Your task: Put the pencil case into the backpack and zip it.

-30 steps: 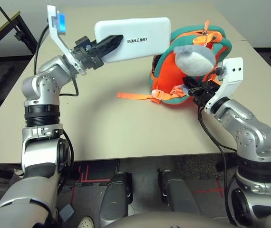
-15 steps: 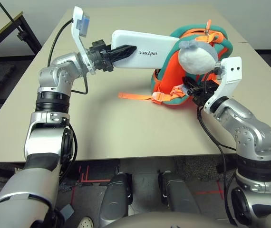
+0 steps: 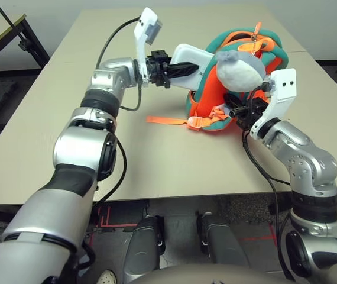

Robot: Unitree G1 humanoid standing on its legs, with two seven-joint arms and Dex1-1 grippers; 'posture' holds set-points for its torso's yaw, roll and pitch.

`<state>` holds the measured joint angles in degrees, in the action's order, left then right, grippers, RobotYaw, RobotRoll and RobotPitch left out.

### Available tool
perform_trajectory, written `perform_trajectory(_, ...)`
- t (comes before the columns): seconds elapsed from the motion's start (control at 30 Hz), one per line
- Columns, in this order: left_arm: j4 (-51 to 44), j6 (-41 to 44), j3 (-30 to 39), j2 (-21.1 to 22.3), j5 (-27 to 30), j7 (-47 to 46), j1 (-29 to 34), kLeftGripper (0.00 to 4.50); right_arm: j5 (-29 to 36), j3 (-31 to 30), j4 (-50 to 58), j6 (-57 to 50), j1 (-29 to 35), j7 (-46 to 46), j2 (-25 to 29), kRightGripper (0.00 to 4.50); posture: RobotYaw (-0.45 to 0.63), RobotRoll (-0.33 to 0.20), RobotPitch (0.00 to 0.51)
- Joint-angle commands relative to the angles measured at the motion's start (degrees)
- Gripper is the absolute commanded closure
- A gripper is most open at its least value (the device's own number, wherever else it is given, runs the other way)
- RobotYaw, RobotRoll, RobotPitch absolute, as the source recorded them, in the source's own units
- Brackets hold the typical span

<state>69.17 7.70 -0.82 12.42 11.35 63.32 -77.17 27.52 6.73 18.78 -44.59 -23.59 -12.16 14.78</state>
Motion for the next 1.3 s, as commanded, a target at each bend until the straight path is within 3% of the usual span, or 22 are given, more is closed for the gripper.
perform_trajectory(0.03,2.16,-3.46,1.38,-1.65,-1.93,-6.37,-1.12,3.24,-0.43,-2.06,-0.27,-0.59,0.76,-0.33,-0.68,4.29,-0.19,0.000,0.107)
perform_trajectory(0.07,2.26,-3.75,2.09,-1.93,-1.73,-7.61,-1.23,3.24,-0.44,-2.22,-0.21,-0.58,0.78,-0.30,-0.82,4.29,-0.19,0.000,0.108)
perform_trajectory(0.37,-2.32,0.16,7.44,1.25,1.55,-6.04,-1.14,0.05,-0.73,-2.24,-0.60,-0.31,1.02,-0.52,-1.19,4.29,-0.17,0.000,0.117)
perform_trajectory(0.53,-11.27,5.14,8.97,3.42,3.66,-5.20,2.30,0.00,-0.77,-2.77,-1.04,-0.15,1.02,-0.76,-1.68,4.29,-0.16,0.000,0.117)
perform_trajectory(0.8,-31.51,16.22,8.43,7.54,6.05,-6.99,12.80,0.00,-0.89,-2.85,-2.01,0.36,0.41,-1.36,-1.55,4.29,-0.14,0.000,0.114)
perform_trajectory(1.0,-39.06,20.11,8.51,8.11,7.50,-9.15,17.95,0.00,-1.19,-3.01,-2.74,0.68,0.04,-1.98,-1.44,4.29,-0.13,0.000,0.110)
perform_trajectory(1.1,-41.58,21.31,8.12,8.00,8.21,-9.63,19.76,0.99,-1.31,-3.06,-2.85,0.78,0.01,-2.21,-1.39,4.29,-0.13,0.000,0.105)
perform_trajectory(1.3,-43.75,22.43,7.46,7.79,8.97,-9.64,21.32,3.44,-1.56,-3.01,-2.67,0.72,0.11,-2.43,-1.36,4.29,-0.13,0.000,0.104)
